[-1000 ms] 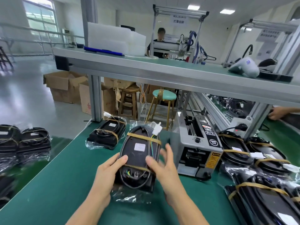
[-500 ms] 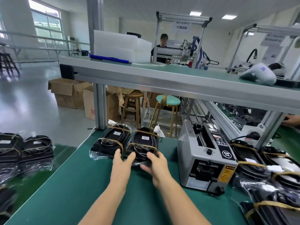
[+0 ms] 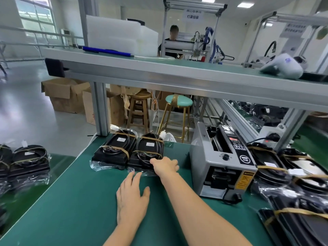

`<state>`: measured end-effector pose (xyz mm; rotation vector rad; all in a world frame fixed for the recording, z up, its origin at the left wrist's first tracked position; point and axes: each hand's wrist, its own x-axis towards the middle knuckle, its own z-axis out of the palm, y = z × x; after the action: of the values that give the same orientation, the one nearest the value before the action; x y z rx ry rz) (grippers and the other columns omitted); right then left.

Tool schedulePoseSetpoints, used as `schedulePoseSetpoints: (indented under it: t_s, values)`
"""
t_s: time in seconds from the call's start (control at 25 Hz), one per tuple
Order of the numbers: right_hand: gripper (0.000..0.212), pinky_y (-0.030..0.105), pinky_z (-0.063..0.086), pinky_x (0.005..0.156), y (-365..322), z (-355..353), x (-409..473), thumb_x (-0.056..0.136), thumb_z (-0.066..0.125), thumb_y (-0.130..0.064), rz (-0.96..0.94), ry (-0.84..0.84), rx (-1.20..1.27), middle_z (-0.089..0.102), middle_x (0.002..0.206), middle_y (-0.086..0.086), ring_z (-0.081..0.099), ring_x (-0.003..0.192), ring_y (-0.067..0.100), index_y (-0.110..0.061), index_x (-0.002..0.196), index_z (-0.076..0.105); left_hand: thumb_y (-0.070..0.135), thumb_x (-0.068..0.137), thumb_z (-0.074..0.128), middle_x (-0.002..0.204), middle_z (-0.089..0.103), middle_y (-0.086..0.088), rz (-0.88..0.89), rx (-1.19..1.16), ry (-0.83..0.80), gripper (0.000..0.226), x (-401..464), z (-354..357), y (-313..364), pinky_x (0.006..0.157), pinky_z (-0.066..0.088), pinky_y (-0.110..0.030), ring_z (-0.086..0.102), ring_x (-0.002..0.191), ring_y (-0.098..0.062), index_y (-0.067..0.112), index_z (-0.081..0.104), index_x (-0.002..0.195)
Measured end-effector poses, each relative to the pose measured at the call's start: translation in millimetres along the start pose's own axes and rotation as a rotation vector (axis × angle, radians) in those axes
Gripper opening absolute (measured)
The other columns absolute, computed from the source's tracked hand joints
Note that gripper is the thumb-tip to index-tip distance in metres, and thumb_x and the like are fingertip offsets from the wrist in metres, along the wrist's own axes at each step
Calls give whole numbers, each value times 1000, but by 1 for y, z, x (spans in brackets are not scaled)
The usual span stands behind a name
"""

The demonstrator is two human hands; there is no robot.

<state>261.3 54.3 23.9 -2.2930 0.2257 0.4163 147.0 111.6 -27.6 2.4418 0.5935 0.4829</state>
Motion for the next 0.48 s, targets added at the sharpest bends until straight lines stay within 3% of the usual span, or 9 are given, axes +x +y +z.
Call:
schedulePoseSetpoints:
  t_s: [0.16,0.32,0.4,0.48]
  values:
    - [62,44,33,108,0,-10,-22,93,50,-44,-103,-21,9,34,148,13,36,133,32,-14,144,33,37,95,47,153,26,6,-3,114,-46,50,1,-4,5,113,16,-31,21,141,-14,25,36,142]
    - [61,46,25,106,20,-33,-98,90,53,-37,-477,44,-203,33,144,7,32,133,31,-21,143,27,29,90,55,144,43,1,60,171,-85,41,3,-11,5,105,32,-37,37,132,-22,20,54,130]
    - [62,49,10,112,52,-61,-145,89,53,-36,-637,59,-371,31,144,5,25,135,28,-25,144,27,25,89,60,147,40,-5,52,166,-112,42,-2,-12,6,108,30,-40,35,135,-26,16,56,129]
    - [61,49,-7,112,89,-100,-181,88,54,-41,-664,169,-553,27,146,2,19,137,21,-28,142,31,23,86,65,149,38,-8,44,145,-83,44,-16,-11,14,109,23,-42,31,136,-29,15,58,128]
